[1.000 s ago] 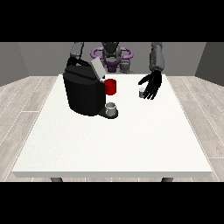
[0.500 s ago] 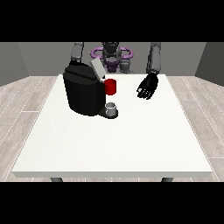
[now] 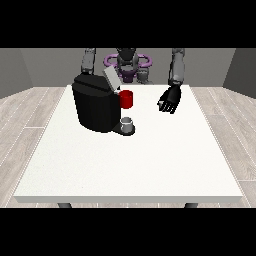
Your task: Insert the coffee pod into the coffee machine and close the lid
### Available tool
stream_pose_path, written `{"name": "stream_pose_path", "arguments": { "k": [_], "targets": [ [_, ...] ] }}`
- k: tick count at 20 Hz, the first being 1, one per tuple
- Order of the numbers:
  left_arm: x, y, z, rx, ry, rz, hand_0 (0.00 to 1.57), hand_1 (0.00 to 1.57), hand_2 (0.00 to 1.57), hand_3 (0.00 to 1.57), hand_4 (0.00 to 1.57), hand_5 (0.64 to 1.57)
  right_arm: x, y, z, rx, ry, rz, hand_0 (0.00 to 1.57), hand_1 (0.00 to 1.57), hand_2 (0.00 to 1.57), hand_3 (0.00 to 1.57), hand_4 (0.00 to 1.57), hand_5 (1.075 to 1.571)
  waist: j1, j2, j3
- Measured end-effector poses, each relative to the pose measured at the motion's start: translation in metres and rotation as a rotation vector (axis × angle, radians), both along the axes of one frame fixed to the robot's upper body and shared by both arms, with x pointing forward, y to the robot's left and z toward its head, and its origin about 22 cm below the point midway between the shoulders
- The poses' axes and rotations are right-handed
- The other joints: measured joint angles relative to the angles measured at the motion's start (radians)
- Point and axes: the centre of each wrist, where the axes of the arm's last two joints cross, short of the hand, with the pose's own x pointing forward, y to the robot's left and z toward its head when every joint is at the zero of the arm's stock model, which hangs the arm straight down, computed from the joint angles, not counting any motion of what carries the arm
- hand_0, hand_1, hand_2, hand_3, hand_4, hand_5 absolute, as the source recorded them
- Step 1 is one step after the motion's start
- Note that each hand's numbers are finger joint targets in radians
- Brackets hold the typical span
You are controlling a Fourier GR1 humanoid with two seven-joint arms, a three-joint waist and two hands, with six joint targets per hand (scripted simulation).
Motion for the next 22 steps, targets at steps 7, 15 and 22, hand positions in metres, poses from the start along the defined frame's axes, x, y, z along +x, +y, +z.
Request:
{"name": "stream_pose_path", "arguments": {
  "k": [7, 15, 22],
  "targets": [
    [0.005, -0.004, -0.005, -0.005, 0.009, -0.028, 1.37, 1.37, 1.37, 1.30, 0.48, 1.571, 0.001, -0.011, -0.012, 0.012, 0.053, -0.021, 0.00, 0.00, 0.00, 0.00, 0.00, 1.571, 0.011, -0.037, -0.0008],
    [0.021, -0.031, 0.013, -0.165, 0.034, -0.090, 1.40, 1.40, 1.39, 1.32, 0.50, 1.571, -0.007, -0.019, -0.036, -0.048, 0.141, -0.085, 0.00, 0.00, 0.00, 0.00, 0.00, 1.571, 0.036, -0.103, -0.0009],
    [0.044, -0.053, 0.061, -0.185, 0.053, -0.141, 1.40, 1.40, 1.39, 1.33, 0.54, 1.571, -0.002, -0.023, -0.043, -0.082, 0.165, -0.102, 0.00, 0.00, 0.00, 0.00, 0.00, 1.571, 0.039, -0.130, -0.0007]
  ]
}}
